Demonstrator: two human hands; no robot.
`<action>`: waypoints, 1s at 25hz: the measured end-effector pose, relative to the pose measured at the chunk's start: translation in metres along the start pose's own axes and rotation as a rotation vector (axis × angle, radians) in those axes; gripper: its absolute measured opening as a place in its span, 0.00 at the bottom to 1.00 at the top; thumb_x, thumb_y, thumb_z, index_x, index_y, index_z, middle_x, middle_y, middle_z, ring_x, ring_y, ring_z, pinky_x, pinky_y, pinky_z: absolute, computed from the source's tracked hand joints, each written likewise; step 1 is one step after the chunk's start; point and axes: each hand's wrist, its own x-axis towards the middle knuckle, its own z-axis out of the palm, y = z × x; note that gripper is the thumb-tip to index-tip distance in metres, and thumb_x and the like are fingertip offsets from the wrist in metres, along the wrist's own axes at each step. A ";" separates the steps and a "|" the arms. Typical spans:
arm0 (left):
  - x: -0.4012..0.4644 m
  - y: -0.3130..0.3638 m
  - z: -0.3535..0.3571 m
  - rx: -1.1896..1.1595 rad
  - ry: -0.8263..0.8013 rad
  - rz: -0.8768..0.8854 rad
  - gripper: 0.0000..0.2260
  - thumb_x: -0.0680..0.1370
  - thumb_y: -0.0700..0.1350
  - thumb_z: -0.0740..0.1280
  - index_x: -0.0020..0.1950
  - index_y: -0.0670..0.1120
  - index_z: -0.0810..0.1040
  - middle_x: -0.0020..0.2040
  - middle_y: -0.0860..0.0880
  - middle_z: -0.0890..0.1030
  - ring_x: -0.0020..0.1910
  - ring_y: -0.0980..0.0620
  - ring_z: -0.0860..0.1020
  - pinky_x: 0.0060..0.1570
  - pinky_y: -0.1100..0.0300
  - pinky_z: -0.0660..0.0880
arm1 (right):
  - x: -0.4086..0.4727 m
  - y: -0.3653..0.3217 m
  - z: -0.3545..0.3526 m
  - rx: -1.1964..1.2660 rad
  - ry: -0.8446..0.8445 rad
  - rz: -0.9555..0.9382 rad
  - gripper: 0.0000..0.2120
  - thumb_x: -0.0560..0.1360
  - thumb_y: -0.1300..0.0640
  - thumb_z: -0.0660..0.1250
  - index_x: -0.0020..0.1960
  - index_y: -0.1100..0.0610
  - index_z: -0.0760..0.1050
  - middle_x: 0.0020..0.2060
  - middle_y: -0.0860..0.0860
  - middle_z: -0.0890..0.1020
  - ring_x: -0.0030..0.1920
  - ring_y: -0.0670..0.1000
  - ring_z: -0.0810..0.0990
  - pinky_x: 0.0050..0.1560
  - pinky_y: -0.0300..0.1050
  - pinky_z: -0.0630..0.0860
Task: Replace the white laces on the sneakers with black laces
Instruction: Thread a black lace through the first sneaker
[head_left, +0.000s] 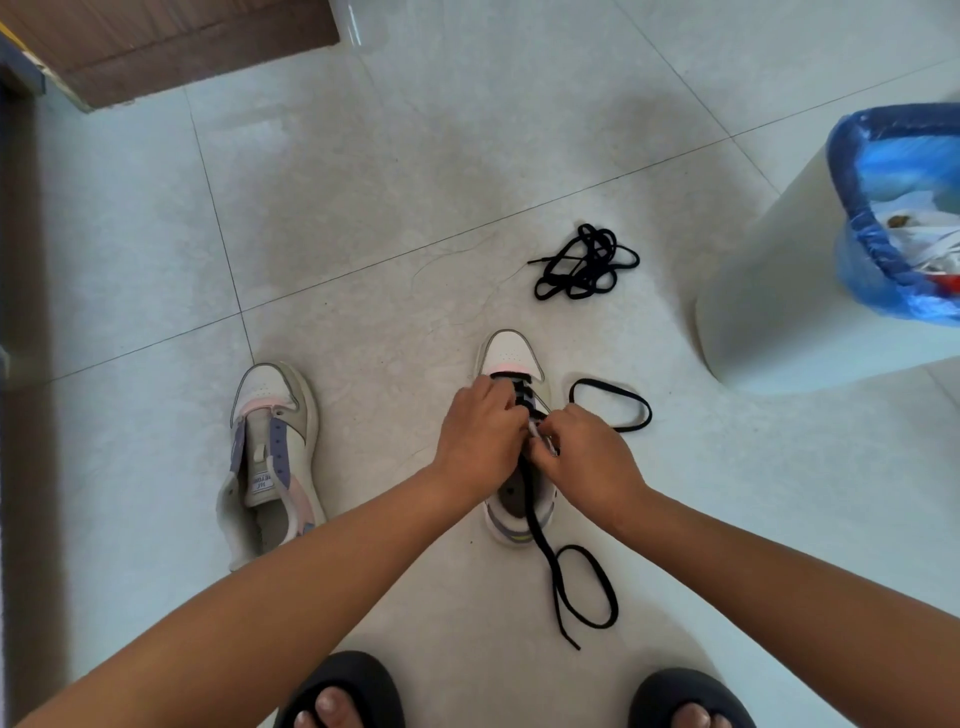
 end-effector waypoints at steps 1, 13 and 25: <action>-0.001 -0.001 -0.004 0.056 0.003 0.048 0.10 0.58 0.38 0.77 0.29 0.45 0.76 0.33 0.48 0.75 0.35 0.46 0.75 0.35 0.59 0.62 | 0.000 -0.003 -0.001 -0.097 -0.014 0.009 0.11 0.78 0.54 0.60 0.51 0.61 0.74 0.46 0.55 0.78 0.45 0.55 0.77 0.37 0.43 0.64; -0.080 -0.117 -0.050 0.127 -0.379 -0.723 0.07 0.79 0.46 0.60 0.45 0.47 0.76 0.48 0.47 0.79 0.47 0.46 0.77 0.43 0.57 0.70 | 0.009 0.016 -0.021 -0.023 -0.060 0.211 0.05 0.78 0.57 0.58 0.46 0.58 0.63 0.40 0.57 0.77 0.39 0.58 0.75 0.37 0.45 0.65; 0.027 0.009 -0.007 0.238 -0.246 0.119 0.16 0.47 0.42 0.80 0.28 0.44 0.76 0.31 0.47 0.76 0.30 0.48 0.76 0.26 0.62 0.66 | -0.003 0.019 -0.009 0.149 -0.096 0.081 0.10 0.77 0.54 0.61 0.51 0.56 0.61 0.31 0.47 0.71 0.34 0.55 0.72 0.34 0.46 0.65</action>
